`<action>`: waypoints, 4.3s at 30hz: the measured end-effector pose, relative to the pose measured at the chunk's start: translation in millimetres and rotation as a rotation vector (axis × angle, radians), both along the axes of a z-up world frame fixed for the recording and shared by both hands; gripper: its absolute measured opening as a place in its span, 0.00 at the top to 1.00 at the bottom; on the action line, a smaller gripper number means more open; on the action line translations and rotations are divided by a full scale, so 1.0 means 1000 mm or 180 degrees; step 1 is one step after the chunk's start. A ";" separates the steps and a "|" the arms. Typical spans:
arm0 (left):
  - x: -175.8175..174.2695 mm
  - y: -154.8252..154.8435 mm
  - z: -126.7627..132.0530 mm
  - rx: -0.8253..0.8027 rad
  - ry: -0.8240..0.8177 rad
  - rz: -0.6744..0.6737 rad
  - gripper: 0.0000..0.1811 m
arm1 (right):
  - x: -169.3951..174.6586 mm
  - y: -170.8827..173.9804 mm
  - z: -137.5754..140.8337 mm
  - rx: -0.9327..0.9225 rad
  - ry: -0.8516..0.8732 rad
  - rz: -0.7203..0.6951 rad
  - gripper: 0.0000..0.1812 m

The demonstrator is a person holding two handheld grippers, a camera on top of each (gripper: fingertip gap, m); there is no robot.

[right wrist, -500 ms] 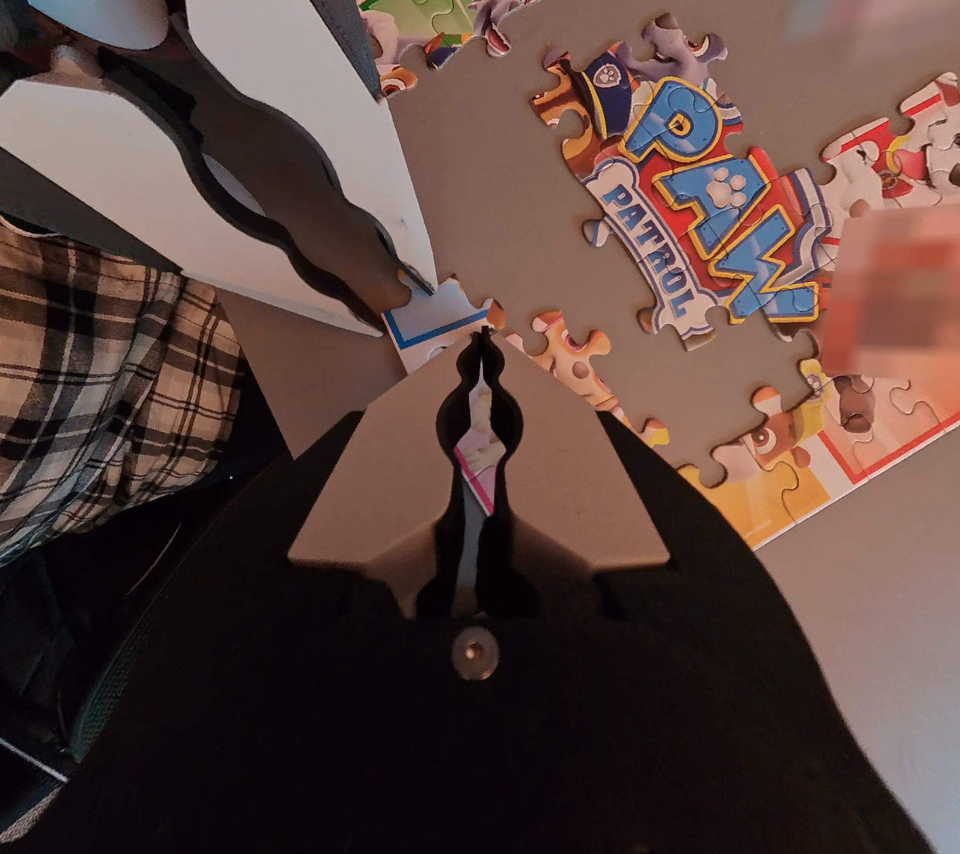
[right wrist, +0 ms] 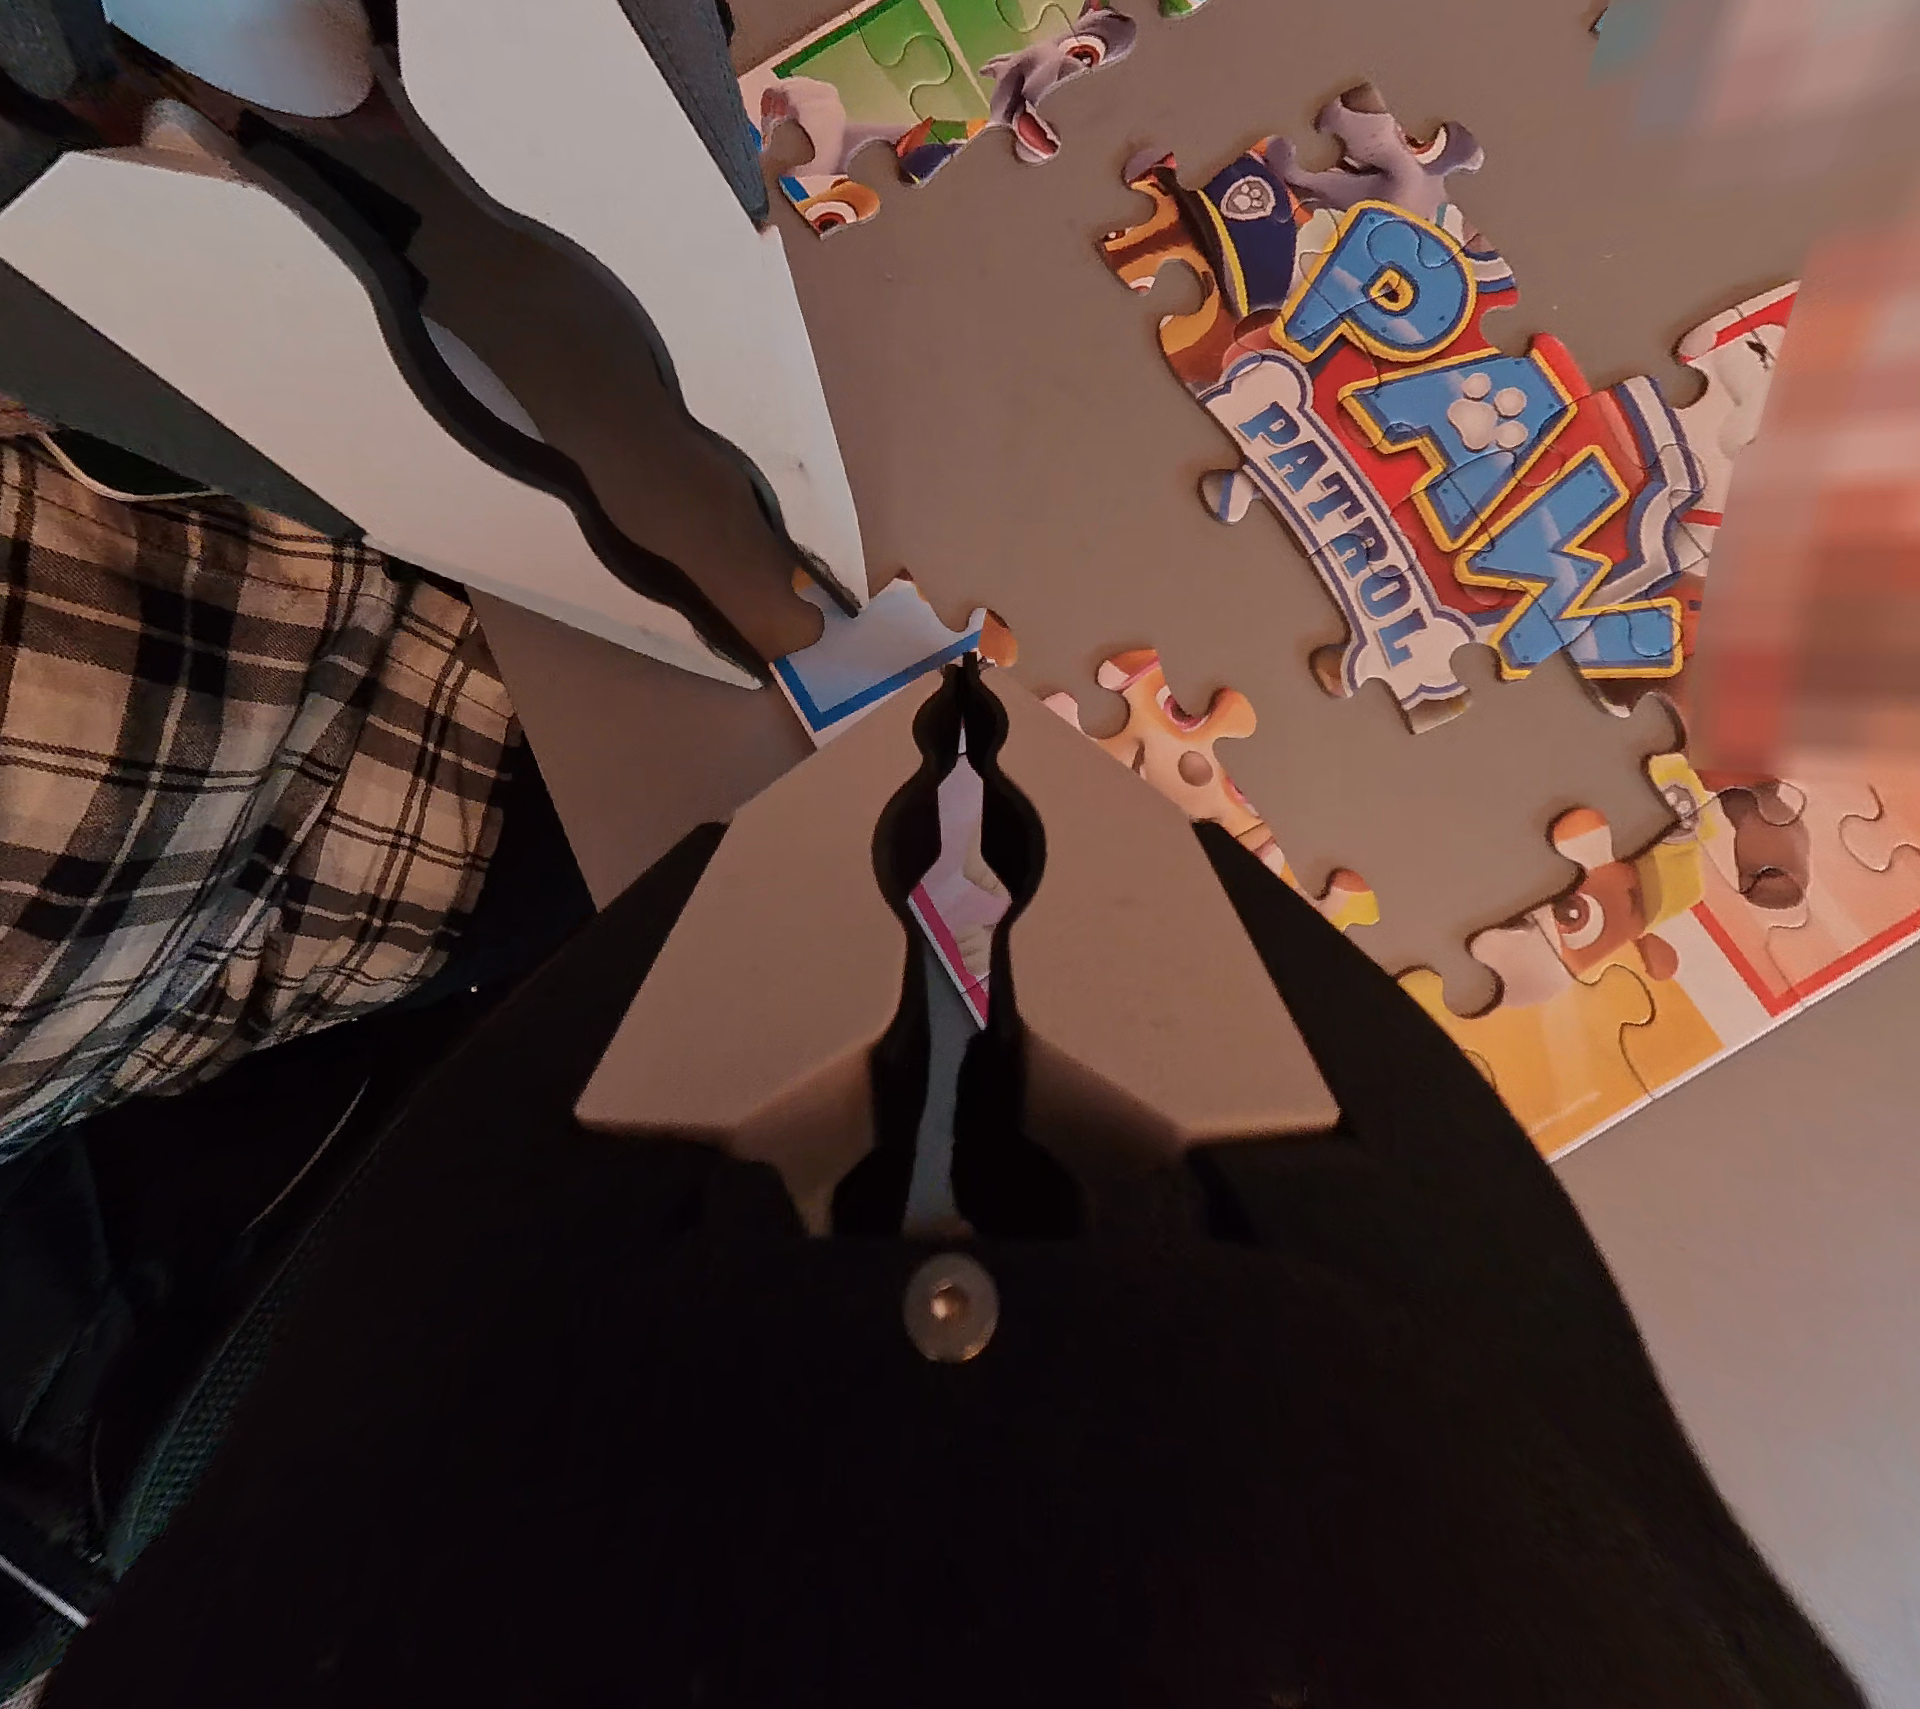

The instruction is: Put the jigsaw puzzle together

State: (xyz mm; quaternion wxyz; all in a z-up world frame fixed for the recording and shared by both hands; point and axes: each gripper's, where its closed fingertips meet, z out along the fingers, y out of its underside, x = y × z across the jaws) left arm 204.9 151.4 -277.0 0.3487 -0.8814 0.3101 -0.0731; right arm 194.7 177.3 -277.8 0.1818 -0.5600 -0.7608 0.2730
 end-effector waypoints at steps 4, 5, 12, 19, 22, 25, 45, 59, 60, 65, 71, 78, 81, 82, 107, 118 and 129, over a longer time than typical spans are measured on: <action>0.001 0.000 0.000 -0.0001 0.0023 -0.0022 0.90 | 0.006 0.000 0.002 0.0045 -0.0036 -0.0016 1.00; 0.000 0.000 0.000 -0.0006 0.0023 -0.0024 0.90 | 0.009 0.000 0.000 0.0070 -0.0091 -0.0014 1.00; 0.000 0.000 0.000 0.0005 0.0025 -0.0019 0.90 | 0.023 -0.006 0.008 0.0103 -0.0127 0.0055 1.00; 0.003 -0.001 0.000 -0.0022 -0.0048 -0.0065 0.89 | 0.020 -0.004 0.011 0.0223 -0.0034 -0.0066 1.00; -0.002 -0.003 0.000 0.0004 -0.0039 -0.0096 0.85 | 0.021 -0.003 0.000 0.0185 -0.0189 -0.0087 1.00; -0.014 -0.010 0.011 0.0100 -0.0171 -0.0147 0.83 | 0.018 -0.001 0.021 0.0136 0.0091 -0.0120 1.00; -0.214 -0.094 0.022 0.0026 0.0017 0.0928 0.70 | 0.012 -0.012 0.025 0.0231 0.0403 -0.0228 1.00; -0.257 -0.088 0.000 -0.0194 -0.0145 0.0935 0.69 | -0.041 -0.042 0.040 0.0258 0.0701 -0.0083 1.00; -0.256 -0.089 0.000 -0.0199 -0.0147 0.0938 0.68 | -0.042 -0.041 0.039 0.0268 0.0694 -0.0094 1.00; -0.239 -0.098 -0.001 -0.0243 -0.0138 0.0874 0.61 | -0.035 -0.027 0.036 0.0268 0.0641 -0.0260 1.00; -0.193 -0.117 -0.001 -0.0221 -0.0090 0.0686 0.63 | -0.003 -0.006 0.045 0.0344 0.0694 -0.0566 1.00; -0.128 -0.131 -0.001 -0.0098 -0.0149 0.0367 0.65 | 0.023 -0.007 0.036 0.0262 0.0697 -0.0722 1.00; -0.112 -0.130 -0.001 -0.0077 -0.0151 0.0264 0.67 | 0.013 -0.017 0.035 0.0253 0.0715 -0.0629 1.00; -0.108 -0.130 -0.001 -0.0067 -0.0157 0.0225 0.67 | 0.005 -0.021 0.035 0.0244 0.0719 -0.0568 1.00; -0.126 -0.105 0.002 -0.0199 -0.0481 0.0539 0.69 | -0.138 -0.014 0.024 0.0583 0.0344 -0.0079 1.00; -0.062 -0.083 0.001 -0.0149 -0.0394 -0.0243 0.71 | -0.030 -0.058 0.022 0.0545 0.0565 -0.0063 0.86; -0.018 -0.086 0.002 -0.0240 -0.0470 -0.1095 0.75 | 0.004 -0.101 0.002 0.1136 0.0895 -0.0017 0.82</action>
